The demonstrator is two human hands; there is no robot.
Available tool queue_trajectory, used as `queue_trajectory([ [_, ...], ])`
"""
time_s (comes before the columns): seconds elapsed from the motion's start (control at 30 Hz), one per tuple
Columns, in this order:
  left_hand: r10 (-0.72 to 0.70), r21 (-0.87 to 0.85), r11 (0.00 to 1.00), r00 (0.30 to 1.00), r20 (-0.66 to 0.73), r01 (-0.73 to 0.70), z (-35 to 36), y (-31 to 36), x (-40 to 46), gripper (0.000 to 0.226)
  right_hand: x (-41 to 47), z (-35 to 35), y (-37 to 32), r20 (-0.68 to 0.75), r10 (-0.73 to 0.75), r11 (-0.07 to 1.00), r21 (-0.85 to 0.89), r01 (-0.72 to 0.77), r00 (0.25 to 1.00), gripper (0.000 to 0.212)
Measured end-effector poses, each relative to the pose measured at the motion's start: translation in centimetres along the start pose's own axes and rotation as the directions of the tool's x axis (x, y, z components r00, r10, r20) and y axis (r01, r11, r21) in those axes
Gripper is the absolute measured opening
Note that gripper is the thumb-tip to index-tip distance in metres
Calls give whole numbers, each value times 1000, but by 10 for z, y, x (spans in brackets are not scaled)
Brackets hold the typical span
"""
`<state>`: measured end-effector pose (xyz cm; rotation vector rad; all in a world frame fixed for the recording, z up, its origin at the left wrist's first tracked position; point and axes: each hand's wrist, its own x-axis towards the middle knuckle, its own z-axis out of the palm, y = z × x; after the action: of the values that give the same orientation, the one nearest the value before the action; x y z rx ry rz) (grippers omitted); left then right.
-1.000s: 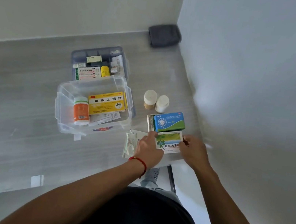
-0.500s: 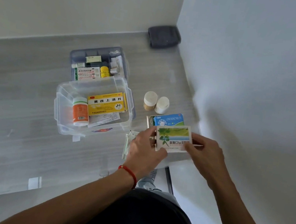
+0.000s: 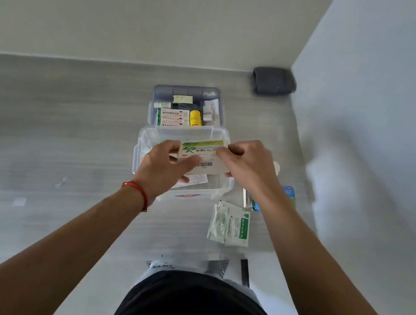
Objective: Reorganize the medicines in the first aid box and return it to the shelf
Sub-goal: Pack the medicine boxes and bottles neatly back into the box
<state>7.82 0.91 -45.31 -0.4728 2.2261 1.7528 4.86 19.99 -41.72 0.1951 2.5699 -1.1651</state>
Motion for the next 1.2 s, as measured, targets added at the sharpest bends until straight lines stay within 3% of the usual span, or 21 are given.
queue_trajectory([
  [0.2,-234,116,969,957,172,217,-9,-24,31,37,29,31,2,113,66,953,-300,-29,991,37],
  [0.3,-279,254,944,917,283,209,-8,-22,44,16,31,42,4,120,57,886,-464,6,991,27],
  [0.37,-321,339,916,898,301,214,-4,-20,52,15,31,44,5,147,55,845,-533,33,988,20],
  [0.43,-377,359,894,881,285,267,1,-18,57,17,28,39,5,164,23,849,-525,67,986,22],
  [0.57,-401,425,864,880,255,270,8,-24,62,17,18,6,18,38,-57,961,-269,65,998,23],
  [0.67,-376,543,818,891,255,190,10,-30,65,22,13,-34,50,-97,52,997,-57,-57,994,20],
  [0.8,-414,556,805,868,275,208,15,-31,68,29,2,-70,105,-242,230,942,-188,-278,942,22],
  [0.9,-444,537,797,871,211,277,22,-29,69,25,3,-66,140,-145,380,855,-322,-407,914,15],
  [0.97,-488,458,804,861,144,379,25,-27,66,22,5,-52,153,-40,431,842,-343,-417,901,30],
  [1.03,-515,441,793,849,117,420,24,-26,63,25,5,-35,158,-6,455,842,-322,-433,890,75],
  [1.13,-443,644,703,894,65,302,23,-16,52,34,8,-11,159,-33,458,861,-234,-452,889,111],
  [1.2,-213,770,621,977,-16,148,25,-9,38,32,13,-4,162,-74,478,860,-163,-484,875,117],
])
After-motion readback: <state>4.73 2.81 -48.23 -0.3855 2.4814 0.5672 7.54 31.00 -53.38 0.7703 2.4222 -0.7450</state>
